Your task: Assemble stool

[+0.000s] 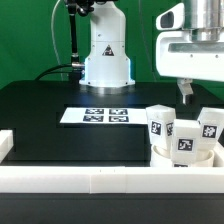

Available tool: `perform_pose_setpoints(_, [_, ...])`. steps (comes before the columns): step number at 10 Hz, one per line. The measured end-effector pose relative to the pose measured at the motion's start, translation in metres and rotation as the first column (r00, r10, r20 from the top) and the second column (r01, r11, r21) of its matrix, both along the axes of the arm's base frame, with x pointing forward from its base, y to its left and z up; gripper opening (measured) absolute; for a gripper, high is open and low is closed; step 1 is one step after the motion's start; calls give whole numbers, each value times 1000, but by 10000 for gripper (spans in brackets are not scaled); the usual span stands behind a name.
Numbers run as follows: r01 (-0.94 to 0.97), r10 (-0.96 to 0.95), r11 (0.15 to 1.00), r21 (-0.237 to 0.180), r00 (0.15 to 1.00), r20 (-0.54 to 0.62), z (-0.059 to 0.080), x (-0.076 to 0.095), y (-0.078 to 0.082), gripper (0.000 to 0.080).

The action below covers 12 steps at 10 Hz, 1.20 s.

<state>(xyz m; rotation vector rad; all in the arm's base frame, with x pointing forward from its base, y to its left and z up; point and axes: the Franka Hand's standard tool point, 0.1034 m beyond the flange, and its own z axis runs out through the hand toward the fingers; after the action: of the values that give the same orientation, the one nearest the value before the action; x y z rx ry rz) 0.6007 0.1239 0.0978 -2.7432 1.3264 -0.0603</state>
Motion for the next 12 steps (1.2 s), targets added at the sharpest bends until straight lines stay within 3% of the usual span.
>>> perform_pose_setpoints(3, [-201, 201, 980, -19, 980, 11, 0, 0, -1, 649])
perform_pose_setpoints(6, [-438, 439, 897, -57, 898, 11, 2, 1, -2, 649])
perform_pose_setpoints(11, [-704, 708, 702, -106, 706, 5, 1, 0, 10, 649])
perform_pose_setpoints(12, [-773, 779, 623, -117, 627, 2, 2, 1, 7, 649])
